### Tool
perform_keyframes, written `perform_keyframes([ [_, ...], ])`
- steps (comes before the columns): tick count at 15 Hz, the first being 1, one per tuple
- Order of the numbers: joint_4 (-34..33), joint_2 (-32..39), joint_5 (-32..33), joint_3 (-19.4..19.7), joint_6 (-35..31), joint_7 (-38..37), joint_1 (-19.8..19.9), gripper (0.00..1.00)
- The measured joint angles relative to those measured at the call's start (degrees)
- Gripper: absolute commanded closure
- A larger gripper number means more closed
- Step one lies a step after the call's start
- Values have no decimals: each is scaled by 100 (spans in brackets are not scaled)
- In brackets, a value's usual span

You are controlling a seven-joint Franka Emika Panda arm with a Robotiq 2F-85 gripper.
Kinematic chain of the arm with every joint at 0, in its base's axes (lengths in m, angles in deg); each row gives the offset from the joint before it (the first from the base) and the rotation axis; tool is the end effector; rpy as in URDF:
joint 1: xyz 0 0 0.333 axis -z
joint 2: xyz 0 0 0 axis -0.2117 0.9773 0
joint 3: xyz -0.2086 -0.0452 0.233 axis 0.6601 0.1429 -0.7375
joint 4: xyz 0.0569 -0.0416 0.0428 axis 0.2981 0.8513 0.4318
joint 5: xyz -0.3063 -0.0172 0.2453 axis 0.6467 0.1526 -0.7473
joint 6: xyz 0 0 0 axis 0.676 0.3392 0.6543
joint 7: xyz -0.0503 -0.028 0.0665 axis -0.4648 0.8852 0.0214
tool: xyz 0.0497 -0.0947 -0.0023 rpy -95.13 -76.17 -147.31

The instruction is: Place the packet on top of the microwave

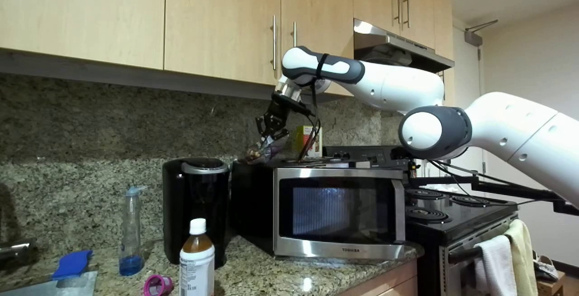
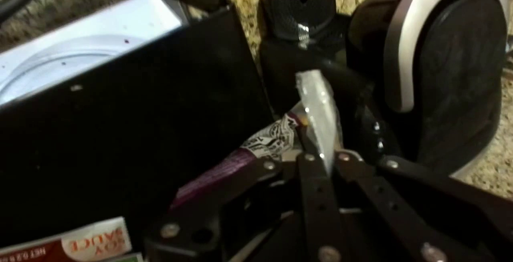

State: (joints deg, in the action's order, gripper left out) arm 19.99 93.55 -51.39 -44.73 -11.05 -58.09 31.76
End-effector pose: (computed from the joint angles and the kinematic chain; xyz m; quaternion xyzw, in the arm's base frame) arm 0.7244 -0.2087 0.5945 -0.8992 0.3834 -0.1421 0.1557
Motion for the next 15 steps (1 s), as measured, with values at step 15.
perform_keyframes([
  [15,9,-90,-778,-28,273,-1019,686,100],
])
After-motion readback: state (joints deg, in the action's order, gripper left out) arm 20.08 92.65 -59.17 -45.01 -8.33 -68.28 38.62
